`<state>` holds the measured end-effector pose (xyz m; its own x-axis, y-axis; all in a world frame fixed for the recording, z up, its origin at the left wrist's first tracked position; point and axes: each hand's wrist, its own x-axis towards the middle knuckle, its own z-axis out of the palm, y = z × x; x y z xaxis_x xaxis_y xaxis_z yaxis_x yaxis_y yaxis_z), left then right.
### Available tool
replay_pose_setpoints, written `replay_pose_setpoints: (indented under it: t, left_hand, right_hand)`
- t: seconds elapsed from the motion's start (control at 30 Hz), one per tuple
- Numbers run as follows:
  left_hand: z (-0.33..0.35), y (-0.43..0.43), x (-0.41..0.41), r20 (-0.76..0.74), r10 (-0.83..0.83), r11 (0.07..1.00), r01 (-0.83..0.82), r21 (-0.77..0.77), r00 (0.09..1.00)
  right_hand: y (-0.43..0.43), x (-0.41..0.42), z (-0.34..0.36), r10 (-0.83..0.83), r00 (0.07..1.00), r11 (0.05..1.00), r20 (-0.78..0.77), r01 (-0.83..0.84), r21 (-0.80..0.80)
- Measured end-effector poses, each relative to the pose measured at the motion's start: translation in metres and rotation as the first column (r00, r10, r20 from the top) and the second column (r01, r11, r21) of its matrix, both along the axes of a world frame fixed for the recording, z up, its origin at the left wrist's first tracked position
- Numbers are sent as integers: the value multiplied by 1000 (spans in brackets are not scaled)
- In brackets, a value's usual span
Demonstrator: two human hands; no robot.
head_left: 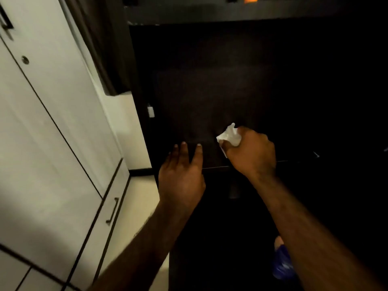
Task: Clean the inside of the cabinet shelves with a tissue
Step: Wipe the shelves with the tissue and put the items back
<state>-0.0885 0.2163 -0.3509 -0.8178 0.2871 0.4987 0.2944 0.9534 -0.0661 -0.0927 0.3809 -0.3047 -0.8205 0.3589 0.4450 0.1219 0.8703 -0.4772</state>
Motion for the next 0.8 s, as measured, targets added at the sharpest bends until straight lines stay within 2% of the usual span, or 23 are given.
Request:
replay_pose_setpoints:
  t: [0.1, 0.17, 0.27, 0.37, 0.47, 0.57, 0.63, 0.73, 0.8]
  left_hand:
    - [-4, -2, -1, -35, -15, 1000, 14, -10, 999]
    - [-6, -1, -6, -148, -42, 999, 39, -23, 988]
    - [-6, 1, -6, -197, -45, 999, 38, -35, 979]
    - [-7, 2, 1, -283, -32, 999, 32, -4, 959]
    - [-9, 1, -1, -343, -35, 999, 32, -13, 939]
    - [-10, -1, -1, -352, -64, 998, 63, -14, 934]
    - [-11, -2, -1, -361, -90, 996, 93, -8, 928]
    - [-11, -5, 0, -378, -110, 993, 114, -12, 919]
    - [-12, -5, -1, -384, -105, 994, 105, -22, 917]
  right_hand:
    - [2, -3, -3, 15, 1000, 996, -8, -14, 85]
    - [5, -4, -4, 19, 1000, 992, -1, -19, 128]
    - [10, -2, -5, 66, 997, 990, -35, -62, 125]
    - [13, 0, -5, 143, 985, 988, -102, -147, -37]
    - [21, -3, -5, 243, 936, 902, -254, -314, -296]
    - [23, -1, -4, 258, 907, 842, -333, -380, -384]
    - [18, 2, -1, 274, 888, 850, -368, -403, -340]
    - [11, 1, 14, 172, 861, 948, -479, -278, -158]
    - [12, -8, 26, 114, 824, 946, -555, -261, -193]
